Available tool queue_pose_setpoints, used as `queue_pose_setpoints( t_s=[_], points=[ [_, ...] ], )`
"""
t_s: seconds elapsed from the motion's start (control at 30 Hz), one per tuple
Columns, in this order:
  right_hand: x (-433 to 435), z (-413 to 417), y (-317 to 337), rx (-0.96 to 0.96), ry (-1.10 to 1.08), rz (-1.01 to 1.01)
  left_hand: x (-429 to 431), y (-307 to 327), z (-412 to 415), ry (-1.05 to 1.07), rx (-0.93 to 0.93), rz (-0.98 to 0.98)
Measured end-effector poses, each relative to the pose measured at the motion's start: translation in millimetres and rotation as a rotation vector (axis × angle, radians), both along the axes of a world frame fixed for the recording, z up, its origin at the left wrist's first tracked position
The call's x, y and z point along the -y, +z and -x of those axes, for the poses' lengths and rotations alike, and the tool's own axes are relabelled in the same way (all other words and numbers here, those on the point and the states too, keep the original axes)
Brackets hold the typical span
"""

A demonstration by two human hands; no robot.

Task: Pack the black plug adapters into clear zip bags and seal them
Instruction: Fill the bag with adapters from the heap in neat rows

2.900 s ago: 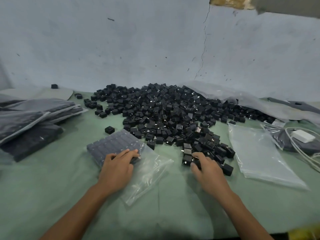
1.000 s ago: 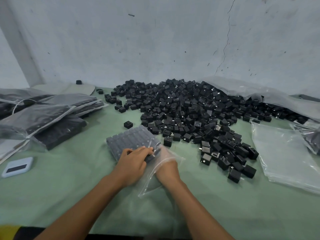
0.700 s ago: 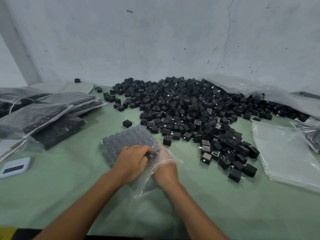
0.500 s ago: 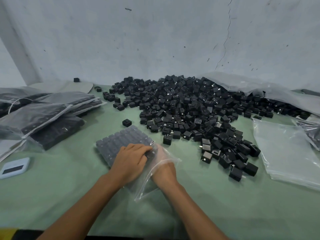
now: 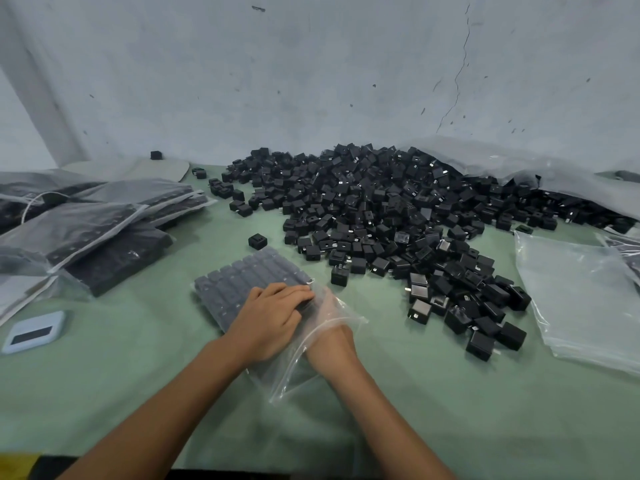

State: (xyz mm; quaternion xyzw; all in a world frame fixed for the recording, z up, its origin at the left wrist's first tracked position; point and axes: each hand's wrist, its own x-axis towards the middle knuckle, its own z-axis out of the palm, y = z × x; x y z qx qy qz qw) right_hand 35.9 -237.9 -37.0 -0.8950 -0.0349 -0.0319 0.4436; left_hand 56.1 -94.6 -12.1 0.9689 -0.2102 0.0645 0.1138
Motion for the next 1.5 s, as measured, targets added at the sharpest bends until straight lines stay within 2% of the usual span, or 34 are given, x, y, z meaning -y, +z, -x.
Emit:
queue_pose_setpoints(
  t_s=[0.03,0.17,0.33,0.4,0.47,0.53,0.6,0.73,0.87,0.97,1.17,1.23,1.3,1.4,1.5],
  points=[
    [-0.9,1.8,1.5,-0.006,-0.017,-0.005,-0.4,-0.1,0.5,0.001,0.003,0.005],
    [1.7,12.3,17.8,0.042,0.074,-0.256,-0.9,0.2,1.2,0.002,0.012,0.025],
    [54.8,53.8,20.5,-0.072,0.232,-0.092,-1.6,-2.3,0.4,0.002,0.017,0.063],
    [79.6,62.3,31.8,-0.114,0.224,-0.202,-2.1,-3.3,-1.3,-0.004,0.019,0.074],
    [96.3,48.2,45.3,-0.061,0.118,-0.276,-1.5,-4.4,-2.5,-0.005,0.013,0.083],
    [100.3,17.8,57.4,0.053,0.023,-0.189,-0.8,-4.9,-1.9,-0.008,-0.004,0.099],
    [92.9,-19.8,62.3,0.122,0.019,-0.014,-1.3,-5.0,-1.1,-0.011,-0.017,0.112],
    [69.1,-82.9,48.7,0.092,0.094,0.404,-2.4,-5.7,-0.5,-0.014,-0.009,0.119],
    [63.7,-103.7,30.9,0.032,0.123,0.524,-2.8,-6.3,-1.2,-0.009,-0.011,0.116],
    [71.6,-93.9,31.3,0.011,0.045,0.331,-4.3,-6.0,-2.3,-0.010,-0.003,0.111],
    [113.6,-14.2,58.3,-0.053,0.046,-0.364,-4.9,-8.0,-3.5,-0.004,0.003,0.120],
    [130.6,24.2,61.8,-0.094,0.090,-0.457,-4.2,-8.2,-4.4,-0.005,-0.003,0.113],
    [135.1,58.1,60.4,-0.178,0.148,-0.463,-3.6,-8.5,-5.7,0.003,-0.015,0.115],
    [110.4,79.0,46.4,-0.324,0.140,-0.528,-3.6,-8.4,-7.4,0.018,-0.041,0.120],
    [65.7,69.6,36.0,-0.523,0.108,-0.795,-2.9,-7.4,-7.2,0.026,-0.072,0.136]
  ],
)
